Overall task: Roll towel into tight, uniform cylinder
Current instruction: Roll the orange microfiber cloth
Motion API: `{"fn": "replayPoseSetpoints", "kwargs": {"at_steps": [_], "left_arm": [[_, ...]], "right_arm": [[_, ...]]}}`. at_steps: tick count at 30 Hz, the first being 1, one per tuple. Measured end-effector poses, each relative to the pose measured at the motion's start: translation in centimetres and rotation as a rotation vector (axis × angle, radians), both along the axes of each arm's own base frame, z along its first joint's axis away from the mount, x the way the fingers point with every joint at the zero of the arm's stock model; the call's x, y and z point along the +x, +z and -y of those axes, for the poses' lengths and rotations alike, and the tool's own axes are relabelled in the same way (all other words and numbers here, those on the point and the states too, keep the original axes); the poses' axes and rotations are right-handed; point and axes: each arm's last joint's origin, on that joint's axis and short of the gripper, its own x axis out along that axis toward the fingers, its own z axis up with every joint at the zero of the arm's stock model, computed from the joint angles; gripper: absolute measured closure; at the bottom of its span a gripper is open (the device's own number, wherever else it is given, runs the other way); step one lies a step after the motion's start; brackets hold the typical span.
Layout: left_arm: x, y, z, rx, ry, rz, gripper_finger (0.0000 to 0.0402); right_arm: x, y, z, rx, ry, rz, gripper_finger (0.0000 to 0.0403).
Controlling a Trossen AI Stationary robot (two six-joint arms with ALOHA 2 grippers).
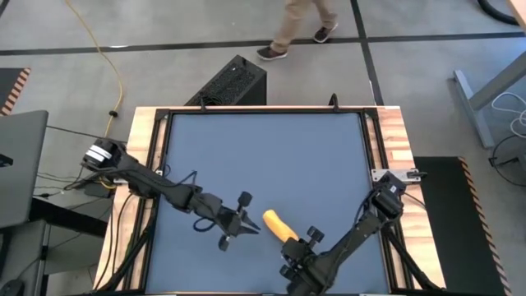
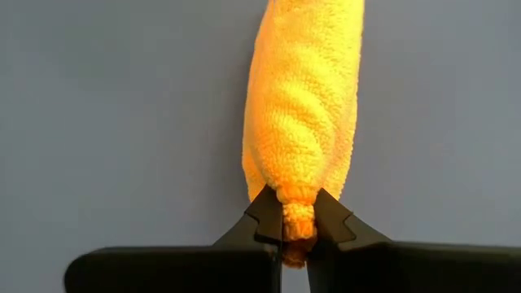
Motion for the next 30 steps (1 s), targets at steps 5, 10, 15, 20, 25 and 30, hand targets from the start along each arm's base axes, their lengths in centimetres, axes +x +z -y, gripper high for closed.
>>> {"fn": "replayPoseSetpoints", "kwargs": {"at_steps": [5,10,15,20,25,30], "left_arm": [[1.7,-1.3,0.7,0.106,-0.04,-0.09,0.0316],[4.2,-1.9,0.8,0.173,-0.008,-0.184,0.0245],[6.2,-2.5,1.1,0.197,0.004,-0.265,0.0181],[7.3,-3.7,1.1,0.233,0.002,-0.318,0.0158],[8.0,-5.8,0.1,0.228,0.041,-0.392,0.0156],[8.3,-6.1,-0.7,0.189,0.109,-0.403,0.0159]], "right_arm": [[1.5,0.0,0.9,0.017,0.012,0.013,0.0363],[2.7,0.0,1.8,0.036,0.009,0.025,0.0363],[3.4,0.0,2.6,0.036,-0.005,0.024,0.0363],[3.9,-0.1,3.1,0.047,0.011,0.007,0.0363],[4.6,0.9,3.5,0.067,0.047,0.044,0.0363],[4.7,2.0,3.9,0.063,0.05,0.076,0.0363]]}}
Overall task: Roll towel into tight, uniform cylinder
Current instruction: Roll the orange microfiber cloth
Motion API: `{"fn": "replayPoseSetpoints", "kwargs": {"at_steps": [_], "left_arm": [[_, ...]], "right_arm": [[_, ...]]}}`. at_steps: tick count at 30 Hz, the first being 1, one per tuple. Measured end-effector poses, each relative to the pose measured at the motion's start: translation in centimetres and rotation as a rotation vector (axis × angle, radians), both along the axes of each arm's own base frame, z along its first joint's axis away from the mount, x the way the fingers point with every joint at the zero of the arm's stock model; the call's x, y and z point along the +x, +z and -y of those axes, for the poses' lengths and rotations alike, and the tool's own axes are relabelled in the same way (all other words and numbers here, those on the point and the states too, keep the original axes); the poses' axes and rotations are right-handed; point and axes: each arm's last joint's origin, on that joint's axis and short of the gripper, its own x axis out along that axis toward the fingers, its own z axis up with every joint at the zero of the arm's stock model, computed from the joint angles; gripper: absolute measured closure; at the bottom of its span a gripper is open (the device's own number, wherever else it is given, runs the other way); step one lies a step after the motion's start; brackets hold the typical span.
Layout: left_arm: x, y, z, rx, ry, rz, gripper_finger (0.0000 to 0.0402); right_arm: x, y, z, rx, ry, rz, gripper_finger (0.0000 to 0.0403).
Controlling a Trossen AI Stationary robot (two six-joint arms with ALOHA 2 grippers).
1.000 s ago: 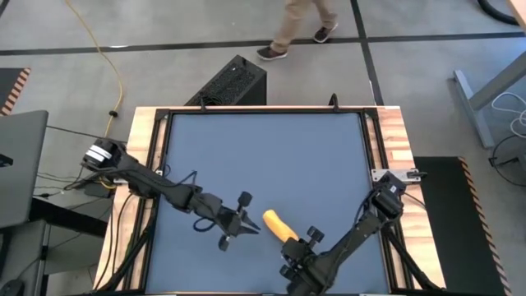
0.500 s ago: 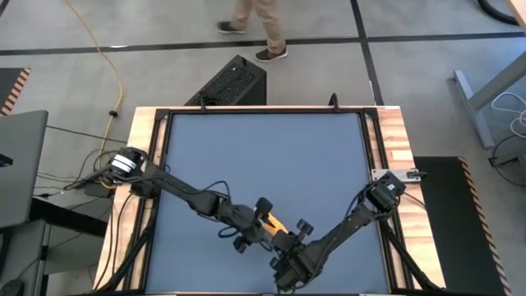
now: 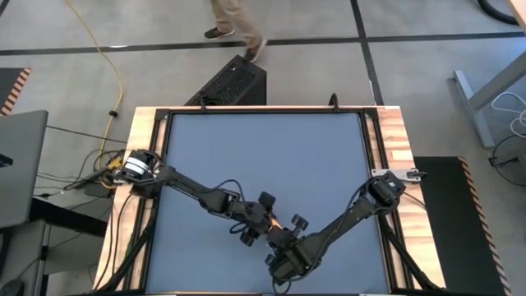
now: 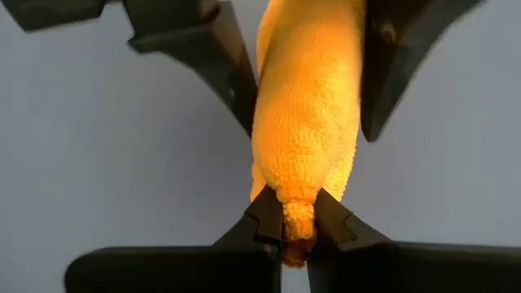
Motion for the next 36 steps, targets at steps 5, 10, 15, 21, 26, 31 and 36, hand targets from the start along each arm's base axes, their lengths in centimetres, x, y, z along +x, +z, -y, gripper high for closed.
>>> {"fn": "replayPoseSetpoints", "kwargs": {"at_steps": [5,10,15,21,26,31,36], "left_arm": [[-0.1,0.0,-0.1,-0.004,0.01,-0.015,0.0215],[-0.4,-0.3,-0.1,-0.003,0.001,-0.063,0.0323],[-0.5,0.4,-0.4,-0.064,-0.021,-0.164,0.0384],[-2.6,3.3,-2.4,-0.148,-0.04,-0.238,0.0385],[-6.4,6.6,-4.8,-0.177,0.038,-0.209,0.0386],[-10.3,8.5,-6.2,-0.236,0.154,-0.23,0.0386],[-13.7,8.7,-6.4,-0.424,0.241,-0.261,0.0386]], "right_arm": [[0.1,0.2,0.3,-0.001,-0.006,-0.003,0.0362],[0.3,0.2,0.7,0.009,0.002,-0.018,0.0352],[0.8,0.3,1.3,0.017,-0.009,-0.02,0.0336],[0.2,2.6,1.5,0.053,0.012,0.012,0.028],[-1.4,4.6,1.0,0.048,0.065,0.005,0.0218],[-2.4,5.8,1.5,-0.03,0.087,-0.013,0.018],[-3.1,5.8,1.5,-0.081,0.146,-0.081,0.0179]]}}
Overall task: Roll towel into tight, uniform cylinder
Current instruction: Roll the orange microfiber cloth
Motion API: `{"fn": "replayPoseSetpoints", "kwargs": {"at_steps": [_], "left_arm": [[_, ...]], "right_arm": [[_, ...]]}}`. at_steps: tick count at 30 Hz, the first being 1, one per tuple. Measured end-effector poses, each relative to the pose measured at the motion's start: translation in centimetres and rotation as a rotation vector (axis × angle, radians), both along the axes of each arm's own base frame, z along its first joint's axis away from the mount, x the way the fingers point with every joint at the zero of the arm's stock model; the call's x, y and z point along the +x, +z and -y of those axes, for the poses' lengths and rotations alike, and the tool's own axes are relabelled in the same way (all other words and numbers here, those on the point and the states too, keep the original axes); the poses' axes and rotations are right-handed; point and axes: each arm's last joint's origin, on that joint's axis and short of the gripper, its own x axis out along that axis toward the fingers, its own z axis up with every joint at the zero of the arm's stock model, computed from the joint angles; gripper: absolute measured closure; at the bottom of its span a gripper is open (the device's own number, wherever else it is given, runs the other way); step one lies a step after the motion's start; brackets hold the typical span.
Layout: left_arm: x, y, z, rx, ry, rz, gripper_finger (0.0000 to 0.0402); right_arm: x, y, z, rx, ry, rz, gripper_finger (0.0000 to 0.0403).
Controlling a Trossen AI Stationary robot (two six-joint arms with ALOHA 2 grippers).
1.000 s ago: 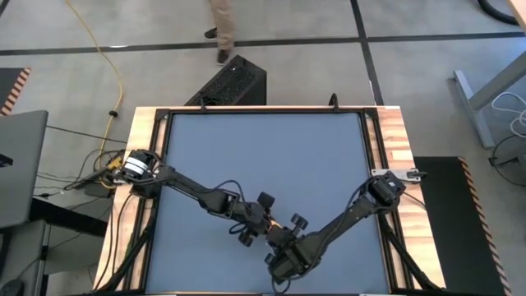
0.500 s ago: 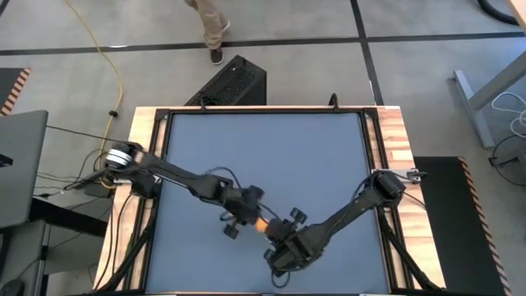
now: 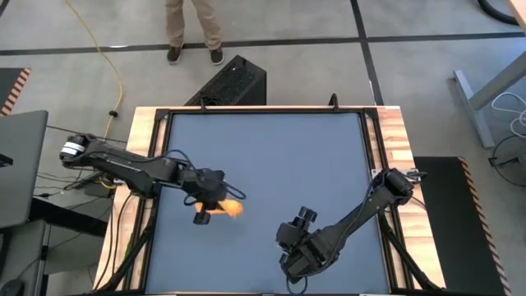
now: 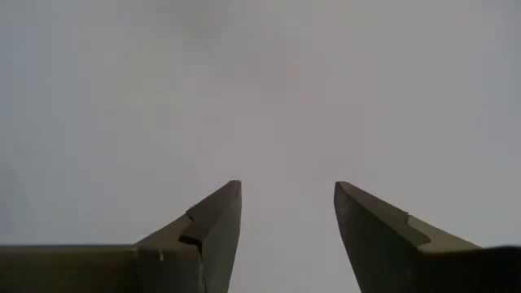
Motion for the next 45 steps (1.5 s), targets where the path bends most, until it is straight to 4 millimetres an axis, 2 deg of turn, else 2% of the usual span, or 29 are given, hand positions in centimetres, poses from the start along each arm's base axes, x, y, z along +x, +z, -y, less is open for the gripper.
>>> {"fn": "replayPoseSetpoints", "kwargs": {"at_steps": [3,8,12,17,23,30,38,45], "left_arm": [[-1.8,-1.3,-0.3,-0.145,0.164,-0.002,0.0386],[-4.3,-4.3,-0.9,-0.353,0.439,0.034,0.0386],[-5.8,-6.1,-0.6,-0.473,0.59,0.12,0.0386],[-7.1,-8.1,0.5,-0.524,0.726,0.138,0.0386],[-7.2,-8.8,1.9,-0.579,0.885,0.19,0.0386],[-6.7,-10.7,2.5,-0.611,1.001,0.113,0.0386],[-5.5,-11.5,2.7,-0.641,0.924,0.08,0.0386],[-5.5,-11.5,2.6,-0.617,0.911,0.085,0.0382]], "right_arm": [[0.0,0.1,0.6,-0.004,0.05,-0.048,0.0187],[-0.8,0.9,3.0,-0.018,0.05,-0.06,0.0201],[-2.3,1.9,5.0,-0.008,0.046,0.026,0.021],[-4.4,2.4,7.5,0.069,0.052,0.212,0.0221],[-5.4,2.3,9.5,0.119,0.088,0.41,0.0224],[-4.5,2.9,10.9,0.05,0.138,0.462,0.0223],[-3.8,2.9,12.0,0.029,0.122,0.465,0.0223],[-3.8,2.9,11.9,0.034,0.125,0.467,0.0223]]}}
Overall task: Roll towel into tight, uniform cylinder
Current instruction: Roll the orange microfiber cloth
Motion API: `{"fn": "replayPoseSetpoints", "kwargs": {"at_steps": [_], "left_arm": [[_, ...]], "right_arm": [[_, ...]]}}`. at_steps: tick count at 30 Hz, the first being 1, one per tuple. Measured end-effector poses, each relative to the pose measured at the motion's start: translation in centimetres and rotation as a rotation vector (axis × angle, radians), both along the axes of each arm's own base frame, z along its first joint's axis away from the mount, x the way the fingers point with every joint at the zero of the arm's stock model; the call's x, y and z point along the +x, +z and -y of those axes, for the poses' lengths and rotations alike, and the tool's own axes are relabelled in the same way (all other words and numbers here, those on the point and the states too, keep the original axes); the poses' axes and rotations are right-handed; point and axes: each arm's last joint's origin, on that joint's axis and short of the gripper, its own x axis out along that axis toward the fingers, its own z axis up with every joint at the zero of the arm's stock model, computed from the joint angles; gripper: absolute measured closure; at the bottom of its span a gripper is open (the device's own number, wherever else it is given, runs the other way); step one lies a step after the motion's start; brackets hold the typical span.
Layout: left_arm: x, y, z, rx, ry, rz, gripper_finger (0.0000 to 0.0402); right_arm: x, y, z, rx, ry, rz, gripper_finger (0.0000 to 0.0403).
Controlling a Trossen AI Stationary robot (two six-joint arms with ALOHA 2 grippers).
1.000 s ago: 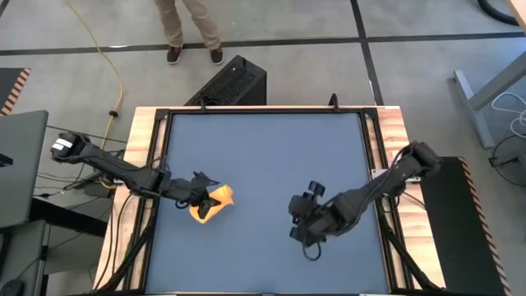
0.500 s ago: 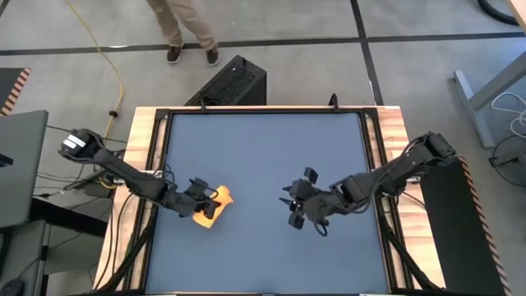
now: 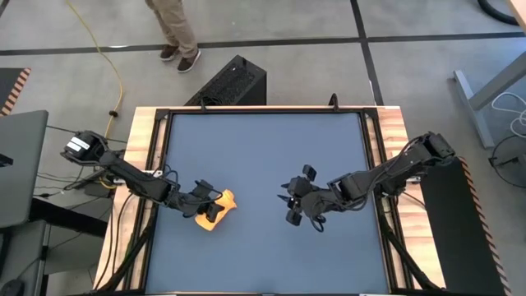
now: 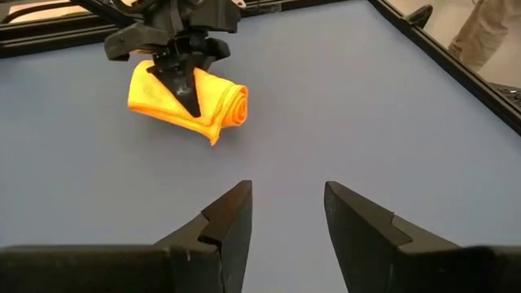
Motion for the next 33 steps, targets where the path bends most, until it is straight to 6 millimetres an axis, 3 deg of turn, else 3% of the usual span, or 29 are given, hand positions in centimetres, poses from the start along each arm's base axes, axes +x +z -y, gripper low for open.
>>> {"fn": "replayPoseSetpoints", "kwargs": {"at_steps": [6,14,18,25,33], "left_arm": [[0.1,0.0,-0.2,0.024,-0.006,-0.002,0.0357],[-0.2,0.6,-0.8,0.186,-0.146,-0.046,0.039],[-0.2,2.5,-1.3,0.353,-0.227,-0.144,0.039],[-0.6,6.9,-2.5,0.798,-0.295,-0.419,0.039],[-0.4,3.6,-1.5,0.983,-0.302,-0.58,0.039]], "right_arm": [[-0.1,0.0,-0.3,0.0,0.009,0.0,0.0223],[-0.1,0.0,-0.3,0.001,0.009,0.0,0.0223],[0.0,0.0,0.0,0.001,0.001,0.0,0.0223],[0.0,0.0,0.0,0.002,-0.002,0.003,0.0223],[0.0,0.0,-0.1,0.032,-0.016,0.017,0.0223]]}}
